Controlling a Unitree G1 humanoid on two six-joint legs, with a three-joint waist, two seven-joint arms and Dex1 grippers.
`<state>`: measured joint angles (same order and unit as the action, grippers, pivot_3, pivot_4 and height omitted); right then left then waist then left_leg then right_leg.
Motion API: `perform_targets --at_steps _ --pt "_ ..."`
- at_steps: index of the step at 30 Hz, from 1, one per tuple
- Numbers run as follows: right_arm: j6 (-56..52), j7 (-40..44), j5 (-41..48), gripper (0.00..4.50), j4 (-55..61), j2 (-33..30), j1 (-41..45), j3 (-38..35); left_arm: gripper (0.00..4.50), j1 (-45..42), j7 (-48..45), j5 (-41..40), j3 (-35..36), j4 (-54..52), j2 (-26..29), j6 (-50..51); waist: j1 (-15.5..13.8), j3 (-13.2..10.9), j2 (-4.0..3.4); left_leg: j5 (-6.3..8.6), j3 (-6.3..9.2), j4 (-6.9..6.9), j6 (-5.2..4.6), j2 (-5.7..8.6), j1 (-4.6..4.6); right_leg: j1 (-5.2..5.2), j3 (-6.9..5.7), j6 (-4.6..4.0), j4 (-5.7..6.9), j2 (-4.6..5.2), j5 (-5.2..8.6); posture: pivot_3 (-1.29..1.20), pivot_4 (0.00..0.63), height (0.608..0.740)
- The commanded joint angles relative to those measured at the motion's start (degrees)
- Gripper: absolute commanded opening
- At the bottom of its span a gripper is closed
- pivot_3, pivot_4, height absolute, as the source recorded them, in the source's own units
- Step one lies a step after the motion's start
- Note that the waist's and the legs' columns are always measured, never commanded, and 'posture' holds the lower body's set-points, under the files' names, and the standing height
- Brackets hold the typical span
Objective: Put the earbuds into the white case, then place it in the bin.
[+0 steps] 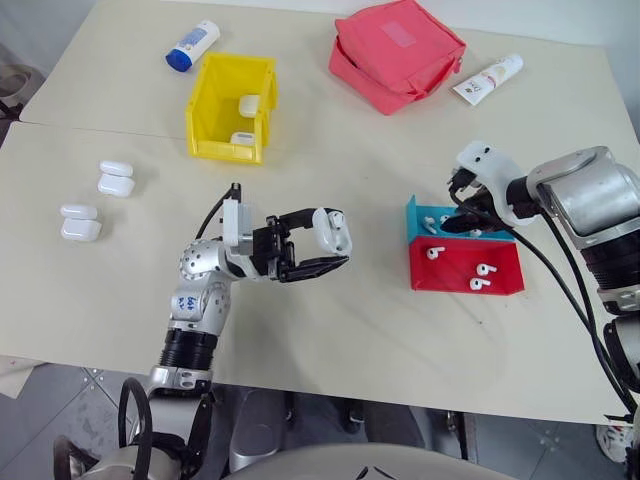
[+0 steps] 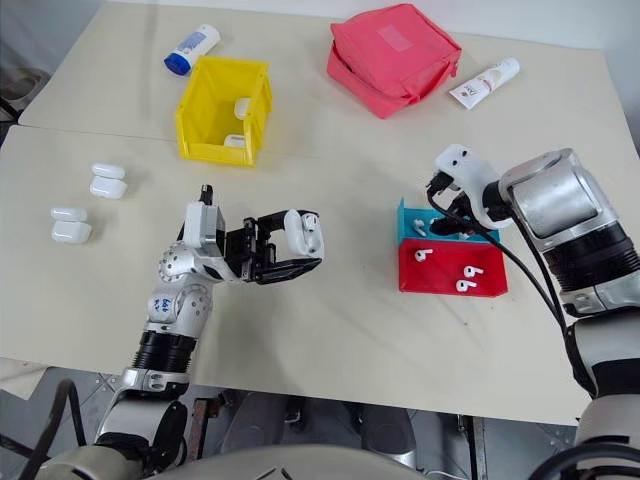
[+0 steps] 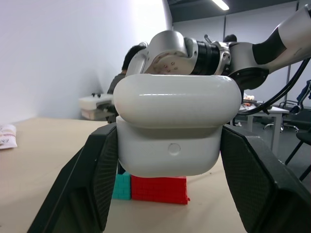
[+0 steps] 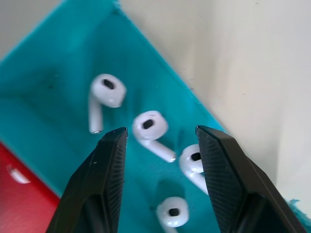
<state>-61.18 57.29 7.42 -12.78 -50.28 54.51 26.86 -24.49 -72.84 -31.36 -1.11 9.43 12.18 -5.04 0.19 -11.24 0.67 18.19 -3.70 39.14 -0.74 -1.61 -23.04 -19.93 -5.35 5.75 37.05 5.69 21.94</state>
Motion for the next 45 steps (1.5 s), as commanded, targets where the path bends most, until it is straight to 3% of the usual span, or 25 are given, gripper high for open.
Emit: perform_targets --at_steps 1,22,25,29,34,40,45 --pt "1.24 0.86 -1.67 2.32 -0.17 0.34 1.26 -0.34 2.81 0.54 0.4 -0.25 -0.29 -2.73 -0.04 -0.47 0.0 0.0 0.0 0.0 0.0 0.0 0.0 0.0 0.0 -0.01 0.0 0.0 0.0 0.0 0.0 0.0 0.15 0.74" --pt "2.16 4.96 -5.96 2.32 0.59 0.63 0.23 1.0 2.81 0.64 1.09 -0.08 -0.21 -2.67 -0.04 -0.97 -0.06 0.01 -0.01 0.0 0.0 0.01 0.0 0.01 -0.02 -0.02 0.0 0.0 0.01 0.0 0.0 0.0 0.15 0.74" --pt "2.29 5.06 -6.61 1.76 0.69 0.55 0.0 1.17 2.81 0.58 1.07 -0.05 -0.18 -2.58 0.0 -1.01 -0.05 0.0 -0.01 0.0 0.0 0.02 0.0 0.01 -0.02 -0.01 0.0 0.0 0.02 0.0 0.0 0.0 0.15 0.74" --pt "2.99 5.64 -6.69 0.51 1.65 0.33 -0.45 0.82 2.81 0.44 0.99 -0.05 -0.08 -2.37 0.09 -1.04 -0.07 0.01 -0.01 0.0 0.0 0.03 0.0 0.01 -0.02 -0.01 0.0 0.0 0.03 0.0 0.0 0.0 0.15 0.74" --pt "3.43 6.39 -5.68 0.51 3.26 0.51 -0.56 -1.07 2.81 -0.01 0.64 -0.09 0.08 -1.71 0.28 -1.08 -0.03 0.01 -0.01 0.0 0.0 0.03 0.0 0.01 -0.02 -0.02 0.0 0.0 0.03 0.0 0.0 0.0 0.15 0.74" --pt "4.68 6.71 0.99 0.51 8.6 1.46 -1.53 -11.2 2.81 -0.93 -0.42 -0.29 0.55 -0.12 0.98 -0.86 -0.07 0.0 -0.01 0.0 0.0 0.03 0.0 0.01 -0.02 -0.02 0.0 0.0 0.04 0.0 0.0 0.0 0.15 0.74" --pt "8.26 6.68 9.8 0.51 18.92 2.63 -9.41 -23.2 2.81 -2.57 -2.26 0.22 0.95 3.76 1.99 -1.92 -0.32 0.0 -0.01 0.0 0.02 0.04 0.0 0.02 -0.06 -0.06 -0.02 0.0 0.07 -0.01 0.0 0.0 0.15 0.74"
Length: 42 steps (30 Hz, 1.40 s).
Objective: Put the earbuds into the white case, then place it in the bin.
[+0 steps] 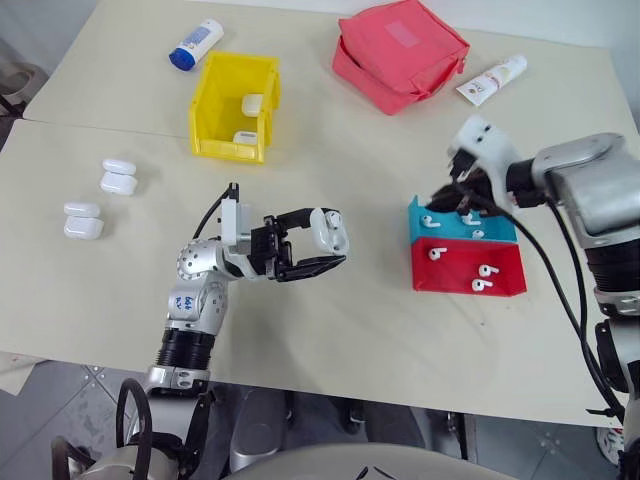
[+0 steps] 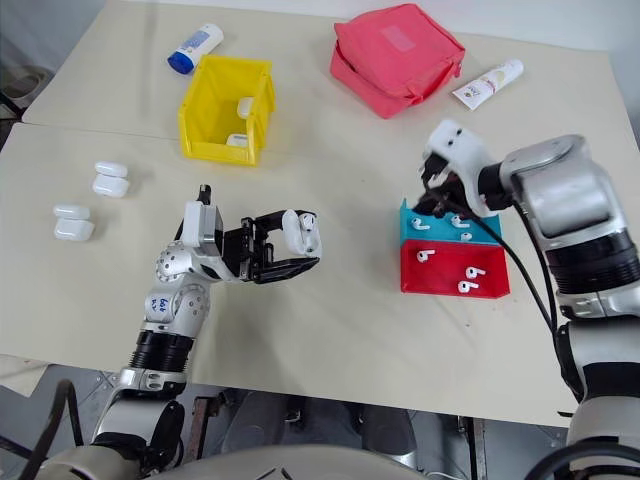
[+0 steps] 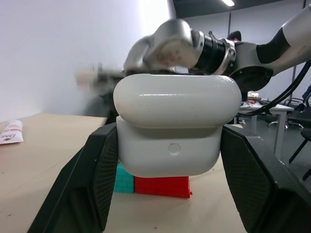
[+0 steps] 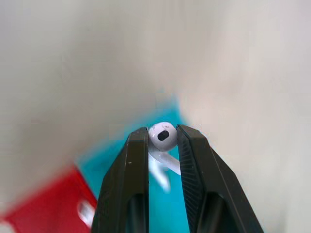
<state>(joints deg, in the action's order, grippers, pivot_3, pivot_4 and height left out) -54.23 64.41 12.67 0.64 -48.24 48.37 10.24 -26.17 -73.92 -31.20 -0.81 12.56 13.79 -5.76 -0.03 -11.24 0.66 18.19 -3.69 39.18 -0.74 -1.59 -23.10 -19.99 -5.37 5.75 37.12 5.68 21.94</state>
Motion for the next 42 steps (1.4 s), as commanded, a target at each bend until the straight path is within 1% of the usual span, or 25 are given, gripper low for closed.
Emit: perform_targets --at_steps 1,4,5,8,10,12,14,17,19,22,30,36,42 --pt "1.79 -1.27 6.44 0.51 7.74 1.62 -5.31 -9.43 2.81 -1.24 -1.55 -0.03 0.71 1.17 0.59 -1.16 -0.1 0.0 0.01 0.0 0.03 0.0 0.0 0.01 0.0 0.03 -0.03 0.0 -0.01 0.01 0.0 0.0 0.15 0.74" --pt "3.85 -2.74 12.99 0.51 14.62 5.64 -11.48 -17.17 2.81 -2.58 -2.7 -0.22 0.82 2.76 1.03 -0.87 -0.09 0.0 0.0 0.0 0.06 0.0 0.0 0.04 -0.01 0.04 -0.06 0.0 -0.01 0.02 0.0 0.0 0.15 0.74" --pt "3.95 -3.3 14.68 0.51 16.18 6.72 -12.62 -18.57 2.81 -2.83 -3.07 -0.28 0.9 3.1 1.18 -0.84 -0.08 0.0 0.0 0.0 0.04 0.0 0.0 0.05 -0.01 0.03 -0.05 0.0 0.0 0.01 0.0 0.0 0.15 0.74" --pt "-0.18 -6.95 24.03 0.51 23.61 12.43 -16.43 -22.99 2.81 -4.62 -4.41 -0.1 1.07 5.29 1.45 -0.97 -0.04 0.0 0.0 -0.04 0.06 0.01 -0.01 0.03 -0.01 0.02 -0.05 0.0 0.04 -0.02 0.0 0.0 0.15 0.74" --pt "-4.39 -11.56 32.19 0.51 27.91 17.36 -17.72 -25.42 2.81 -5.8 -5.29 0.08 1.04 6.68 1.36 -1.24 0.18 0.0 0.0 -0.06 0.06 0.01 0.03 0.0 0.02 0.02 -0.04 0.0 0.1 -0.04 0.0 0.0 0.15 0.74" --pt "-8.35 -16.1 39.18 0.51 31.77 20.8 -19.4 -25.81 2.81 -6.88 -6.19 0.22 0.98 7.95 1.22 -1.56 0.22 0.0 0.0 -0.09 0.05 0.01 0.06 -0.01 0.02 -0.03 0.0 0.0 0.2 -0.05 0.0 0.0 0.15 0.74" --pt "-10.76 -20.2 43.8 0.51 34.08 22.58 -20.8 -25.4 2.81 -7.72 -6.8 0.28 1.06 8.88 1.1 -1.85 0.14 0.0 0.0 -0.1 0.06 0.01 0.05 0.02 0.02 -0.06 0.01 0.0 0.29 -0.03 0.0 0.0 0.15 0.74" --pt "-11.28 -26.66 48.61 0.51 36.6 25.96 -23.1 -23.44 2.81 -9.09 -7.6 0.34 1.1 10.24 0.7 -2.39 0.13 0.0 0.0 -0.1 0.06 0.01 0.03 0.07 0.02 -0.06 0.05 0.0 0.3 0.0 0.0 0.0 0.15 0.74" --pt "-10.52 -30.5 49.91 0.51 37.18 28.11 -23.7 -21.96 2.81 -9.71 -8.02 0.35 0.95 10.57 0.37 -2.61 0.14 0.0 0.0 -0.11 0.07 0.01 0.03 0.08 0.02 -0.08 0.05 0.0 0.3 0.0 0.0 0.0 0.15 0.74" --pt "-8.25 -32.76 48.92 0.51 36.93 28.91 -24.58 -19.64 2.81 -9.82 -8.35 -0.09 0.65 9.28 -0.12 -1.93 0.16 0.01 0.0 -0.11 0.05 0.01 0.03 0.1 0.0 -0.13 0.07 0.0 0.32 0.0 0.0 0.0 0.15 0.74" --pt "-1.94 -31.98 45.13 0.51 34.7 26.52 -25.44 -16.33 2.81 -7.05 -8.64 -1.58 -0.28 2.76 -0.02 2.09 0.2 0.01 -0.01 -0.11 0.03 0.0 0.02 0.11 0.0 -0.16 0.14 0.0 0.34 -0.02 0.0 0.0 0.15 0.74" --pt "-1.24 -32.03 46.38 0.51 34.76 24.39 -26.29 -15.24 2.81 -5.58 -8.08 -1.54 -0.3 -0.06 0.26 4.02 0.19 0.01 -0.01 -0.12 0.03 0.0 0.02 0.08 0.0 -0.17 0.16 0.0 0.35 -0.02 0.0 0.0 0.15 0.74" --pt "-1.58 -32.33 48.04 0.51 35.31 22.53 -27.41 -14.69 2.81 -6.51 -7.02 -1.53 0.86 0.36 0.56 4.85 0.17 0.01 -0.01 -0.12 0.02 0.0 0.0 0.09 0.0 -0.16 0.17 -0.01 0.35 -0.01 0.0 0.0 0.15 0.74"
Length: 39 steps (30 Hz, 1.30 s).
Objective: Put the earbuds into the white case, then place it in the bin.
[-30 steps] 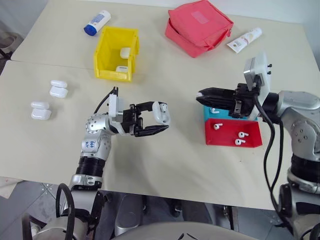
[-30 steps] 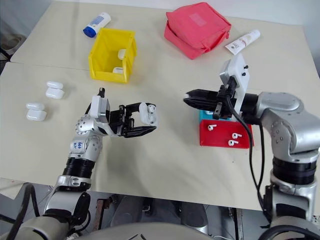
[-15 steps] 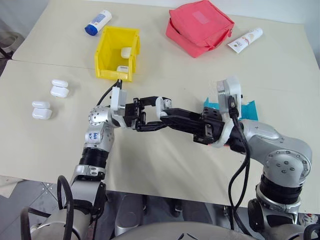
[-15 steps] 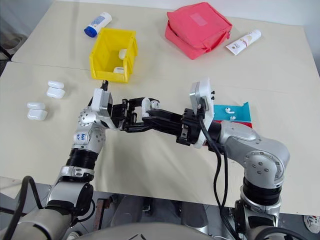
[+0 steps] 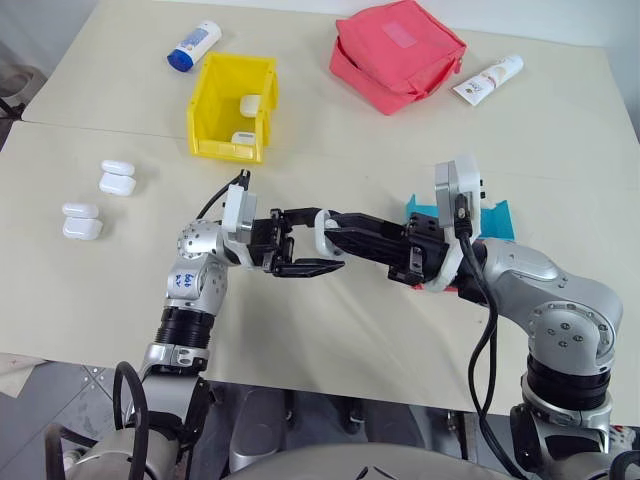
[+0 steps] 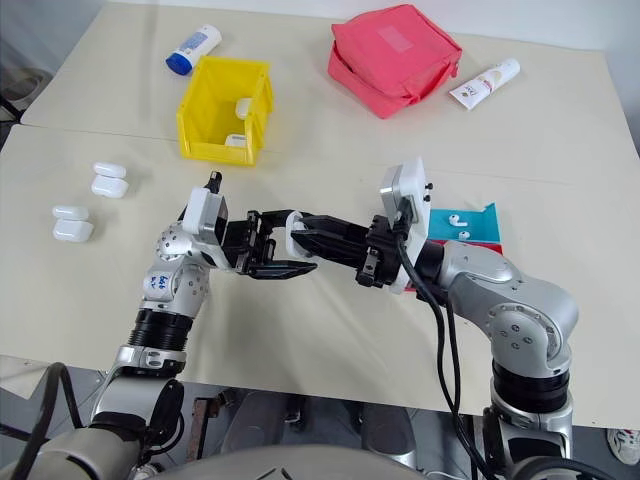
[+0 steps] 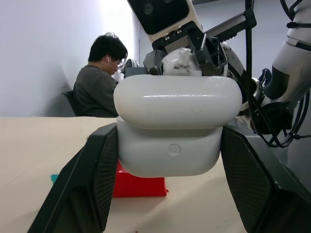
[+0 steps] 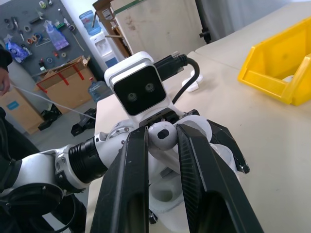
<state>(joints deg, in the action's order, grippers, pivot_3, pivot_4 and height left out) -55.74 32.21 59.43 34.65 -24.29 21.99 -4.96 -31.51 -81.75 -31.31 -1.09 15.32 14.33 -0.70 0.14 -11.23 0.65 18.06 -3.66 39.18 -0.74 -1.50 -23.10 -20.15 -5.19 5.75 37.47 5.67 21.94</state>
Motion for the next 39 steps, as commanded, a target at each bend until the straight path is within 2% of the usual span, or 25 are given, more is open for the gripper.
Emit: perform_targets --at_steps 1,9,17,27,32,39 --pt "-0.06 -0.24 1.46 0.51 1.36 -1.77 -1.22 0.62 2.81 -1.36 1.02 -1.52 1.39 -2.25 -0.01 -0.17 0.0 0.0 0.0 0.0 0.0 0.0 0.0 0.0 0.0 0.0 0.0 0.0 0.0 0.0 0.0 0.0 0.15 0.74" --pt "1.11 -0.28 1.64 0.51 1.76 -4.13 -2.73 1.35 2.81 -1.59 2.07 -2.13 2.08 -3.05 -0.18 0.74 -0.03 0.0 0.0 0.0 0.0 0.0 0.0 0.0 0.0 0.0 0.0 0.0 -0.01 0.01 0.0 0.0 0.15 0.74" --pt "5.66 2.1 -7.23 0.51 -1.61 -8.54 -3.38 5.85 2.81 0.02 1.46 -3.33 1.34 -6.52 -0.29 2.67 0.0 0.0 0.0 0.0 -0.01 0.0 0.0 -0.01 0.0 0.0 0.01 0.0 -0.01 0.0 0.0 0.0 0.15 0.74" --pt "5.37 4.09 -11.74 0.51 -6.45 -12.35 -0.93 9.84 2.81 -0.75 0.81 -2.44 1.56 -5.58 -0.02 0.59 -0.05 0.0 0.0 0.0 -0.01 0.0 -0.01 0.0 0.0 0.0 0.0 0.0 -0.02 0.01 0.0 0.0 0.15 0.74" --pt "3.01 3.05 -11.42 0.51 -8.72 -13.26 0.77 11.23 2.81 -0.89 0.12 -1.76 1.6 -5.03 -0.17 -0.61 -0.05 0.0 0.0 -0.01 -0.01 0.0 -0.01 -0.01 0.0 0.0 0.0 0.0 -0.02 0.02 0.0 0.0 0.15 0.74" --pt "0.41 0.93 -9.08 0.51 -10.25 -11.37 1.35 9.81 2.81 -0.77 -0.45 -0.75 1.12 -4.35 -1.0 -3.27 -0.06 0.0 0.0 -0.01 -0.01 0.0 -0.01 0.0 0.0 0.0 -0.01 0.0 -0.01 0.02 0.0 0.0 0.15 0.74"
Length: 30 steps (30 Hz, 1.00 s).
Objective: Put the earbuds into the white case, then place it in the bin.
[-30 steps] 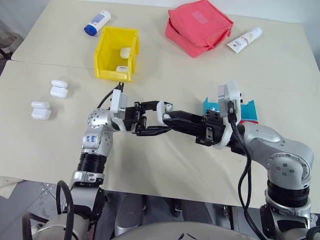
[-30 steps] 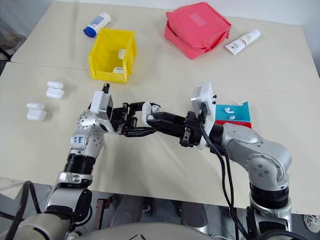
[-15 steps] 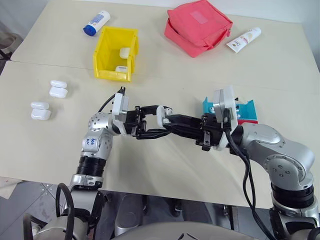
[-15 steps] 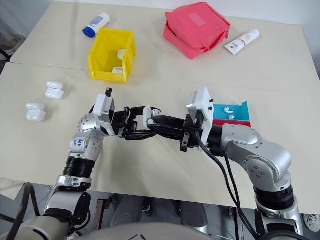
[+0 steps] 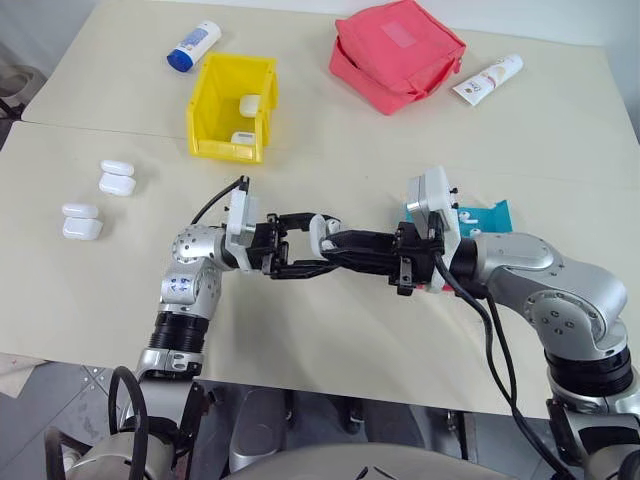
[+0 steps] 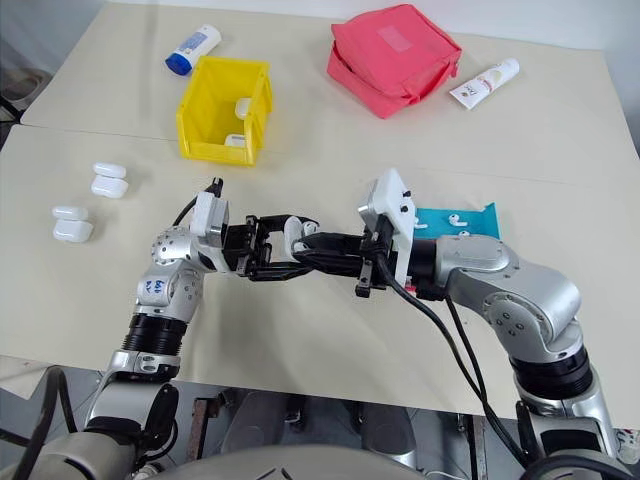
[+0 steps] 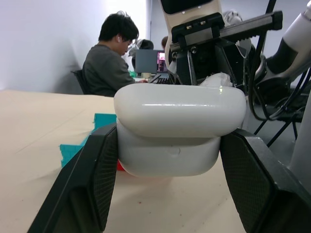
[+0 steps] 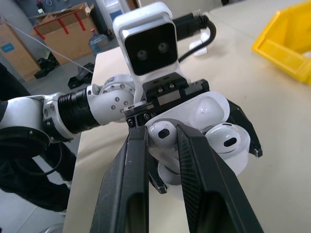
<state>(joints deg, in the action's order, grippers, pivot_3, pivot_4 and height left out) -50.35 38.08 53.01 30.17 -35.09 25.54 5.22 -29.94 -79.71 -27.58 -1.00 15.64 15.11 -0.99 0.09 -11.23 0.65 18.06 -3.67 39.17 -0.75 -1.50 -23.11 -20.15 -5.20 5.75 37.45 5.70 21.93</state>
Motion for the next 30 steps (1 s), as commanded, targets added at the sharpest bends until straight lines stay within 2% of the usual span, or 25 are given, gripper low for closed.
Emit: perform_targets --at_steps 1,7,25,27,29,30 --pt "-5.29 -5.61 -1.78 0.51 -5.95 0.11 -2.55 -1.18 2.81 -2.43 -2.18 -4.52 1.21 -4.55 -2.05 -3.27 -0.01 0.0 0.0 0.0 0.0 0.0 0.0 0.0 0.0 0.0 0.0 0.0 0.0 0.0 0.0 0.0 0.15 0.74" --pt "-6.09 -8.12 1.59 0.51 -6.19 2.33 -5.76 -4.76 2.81 -2.43 -1.31 -4.53 1.76 -4.3 -2.67 -4.11 -0.02 0.0 0.0 0.0 0.0 0.0 -0.01 0.02 -0.01 0.0 0.0 0.0 0.0 0.03 0.0 0.0 0.15 0.74" --pt "-2.67 -4.78 1.91 0.51 -1.23 0.74 -4.88 -4.55 2.81 -1.81 -1.49 -4.11 1.5 -3.76 -1.61 -2.29 -0.02 0.0 0.0 0.0 0.0 0.0 -0.01 0.01 0.0 0.0 0.0 0.0 0.0 0.01 0.0 0.0 0.15 0.74" --pt "-2.28 -5.03 1.75 1.21 -1.15 0.71 -4.41 -4.55 2.81 -1.84 -1.57 -4.05 1.48 -3.6 -1.59 -2.25 -0.02 0.0 0.0 0.0 0.0 0.0 -0.01 0.01 -0.01 0.0 0.0 0.0 0.0 0.01 0.0 0.0 0.15 0.74" --pt "-1.84 -5.09 1.62 1.7 -1.01 0.82 -4.0 -4.65 2.81 -1.9 -1.64 -3.97 1.48 -3.42 -1.56 -2.22 0.02 0.0 0.0 -0.01 0.0 0.0 -0.01 0.01 -0.01 0.0 0.0 0.0 0.0 0.01 0.0 0.0 0.15 0.74" --pt "-1.63 -4.97 1.61 1.7 -0.85 0.81 -3.87 -4.72 2.81 -1.92 -1.63 -3.91 1.49 -3.35 -1.57 -2.2 0.02 0.0 0.0 -0.01 0.0 0.0 -0.01 -0.02 0.0 0.0 0.0 0.0 0.0 -0.01 0.0 0.0 0.15 0.74"
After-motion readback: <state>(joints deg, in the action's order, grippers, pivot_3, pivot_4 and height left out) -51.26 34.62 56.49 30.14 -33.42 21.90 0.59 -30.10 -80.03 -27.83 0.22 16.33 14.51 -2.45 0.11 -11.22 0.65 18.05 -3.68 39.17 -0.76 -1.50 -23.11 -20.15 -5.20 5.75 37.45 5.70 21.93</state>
